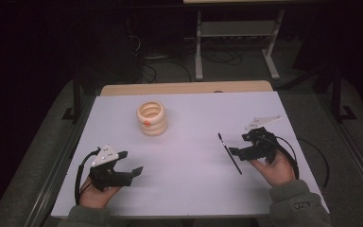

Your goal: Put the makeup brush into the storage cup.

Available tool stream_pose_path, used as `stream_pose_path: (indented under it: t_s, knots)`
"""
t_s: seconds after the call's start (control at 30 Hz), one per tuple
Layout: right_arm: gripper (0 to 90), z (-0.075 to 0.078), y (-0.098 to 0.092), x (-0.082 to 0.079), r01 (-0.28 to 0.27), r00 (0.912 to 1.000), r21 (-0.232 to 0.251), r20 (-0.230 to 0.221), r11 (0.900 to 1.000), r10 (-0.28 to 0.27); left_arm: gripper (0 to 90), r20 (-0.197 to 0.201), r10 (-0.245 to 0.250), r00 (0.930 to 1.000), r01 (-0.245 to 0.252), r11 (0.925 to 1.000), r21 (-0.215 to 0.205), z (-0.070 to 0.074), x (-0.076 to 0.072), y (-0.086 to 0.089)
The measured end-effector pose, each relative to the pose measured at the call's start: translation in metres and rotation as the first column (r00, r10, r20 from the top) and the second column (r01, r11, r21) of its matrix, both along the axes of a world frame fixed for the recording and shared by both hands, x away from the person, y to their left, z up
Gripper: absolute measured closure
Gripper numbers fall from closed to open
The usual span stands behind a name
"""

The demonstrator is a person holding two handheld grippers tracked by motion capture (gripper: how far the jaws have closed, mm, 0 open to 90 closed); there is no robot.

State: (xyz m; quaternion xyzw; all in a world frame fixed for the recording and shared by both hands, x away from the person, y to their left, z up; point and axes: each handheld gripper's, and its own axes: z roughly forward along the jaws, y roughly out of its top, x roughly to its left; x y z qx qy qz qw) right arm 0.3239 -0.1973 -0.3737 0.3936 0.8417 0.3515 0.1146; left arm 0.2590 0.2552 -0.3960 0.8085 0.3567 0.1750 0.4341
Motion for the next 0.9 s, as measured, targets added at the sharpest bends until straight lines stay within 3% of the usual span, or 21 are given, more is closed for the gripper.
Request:
stream_pose_path:
  t_s: [0.2, 0.33, 0.9]
  knots:
    - [32.1, -0.003, 0.007, 0.017, 0.024, 0.9971, -0.03, -0.072, 0.999, -0.026, 19.6, -0.004, 0.0, 1.0, 0.0, 1.0, 0.0, 0.0, 0.0, 0.0]
    - [36.1, -0.008, 0.016, 0.028, 0.006, 0.9938, -0.081, -0.11, 0.997, -0.015, 19.8, -0.001, 0.001, 1.0, -0.001, 1.0, -0.001, 0.0, 0.0, 0.0]
    - [50.4, -0.031, 0.033, 0.044, -0.011, 0.979, -0.193, -0.202, 0.981, -0.029, 20.0, -0.002, 0.0, 1.0, 0.0, 1.0, -0.001, 0.0, 0.0, 0.0]
